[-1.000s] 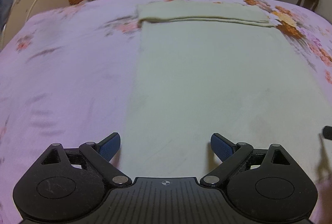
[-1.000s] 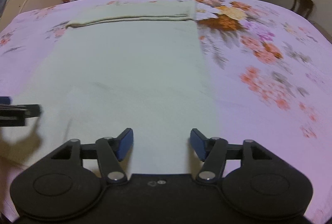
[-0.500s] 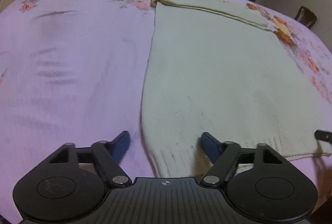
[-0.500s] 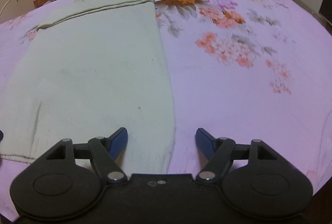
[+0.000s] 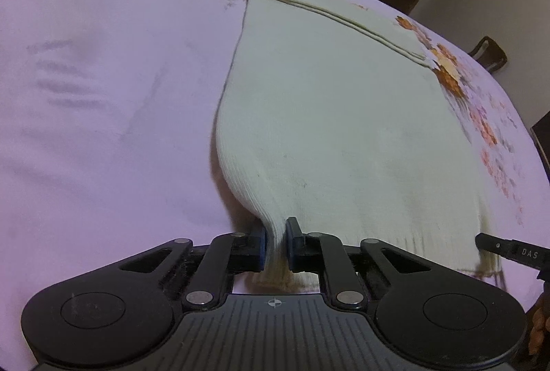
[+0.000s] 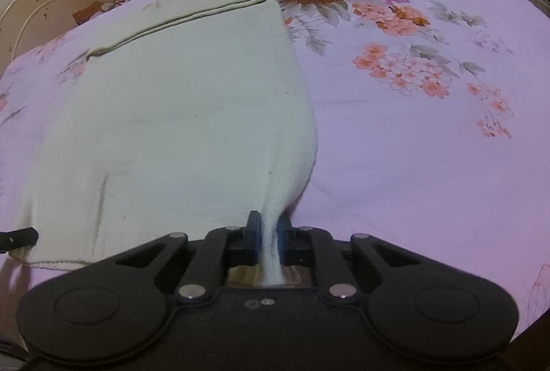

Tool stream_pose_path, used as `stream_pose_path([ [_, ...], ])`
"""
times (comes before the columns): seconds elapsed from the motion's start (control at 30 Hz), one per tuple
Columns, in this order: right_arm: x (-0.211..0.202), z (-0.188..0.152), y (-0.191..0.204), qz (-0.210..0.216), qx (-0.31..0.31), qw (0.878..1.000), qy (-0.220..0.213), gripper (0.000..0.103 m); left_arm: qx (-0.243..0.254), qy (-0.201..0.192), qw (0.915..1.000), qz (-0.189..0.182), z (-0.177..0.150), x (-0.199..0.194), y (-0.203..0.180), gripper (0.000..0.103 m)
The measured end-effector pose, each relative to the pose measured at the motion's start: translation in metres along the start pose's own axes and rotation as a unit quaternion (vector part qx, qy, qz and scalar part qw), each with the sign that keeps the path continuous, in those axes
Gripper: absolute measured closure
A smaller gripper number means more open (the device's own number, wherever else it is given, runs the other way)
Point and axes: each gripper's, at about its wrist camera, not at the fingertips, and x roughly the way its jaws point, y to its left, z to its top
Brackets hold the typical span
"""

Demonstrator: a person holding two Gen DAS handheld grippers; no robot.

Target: Fold small clothes

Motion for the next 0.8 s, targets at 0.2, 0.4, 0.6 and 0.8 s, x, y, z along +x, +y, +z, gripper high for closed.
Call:
stream_pose_path([
  [0.2, 0.004, 0.014, 0.002, 0.027, -0.003, 1.0, 0.013, 0.094, 0.031, -0.015, 0.9993, -0.017, 0.016, -0.001, -0.017, 0.094],
  [0.4, -0.007, 0.037, 0.004, 0.058, -0.005, 0.998, -0.012, 0.095, 0.036, -0.053, 0.9975, -0.028, 0.046, -0.006, -0.028, 0.094],
  [0.6, -0.018, 0.078, 0.007, 0.095, 0.009, 0.994, -0.048, 0.095, 0.024, -0.1, 0.994, -0.037, 0.09, -0.006, -0.032, 0.094],
  [0.8, 0.002, 0.135, 0.015, 0.112, 0.013, 0.99, -0.08, 0.095, 0.0, -0.125, 0.9915, -0.037, 0.135, 0.027, -0.035, 0.094],
])
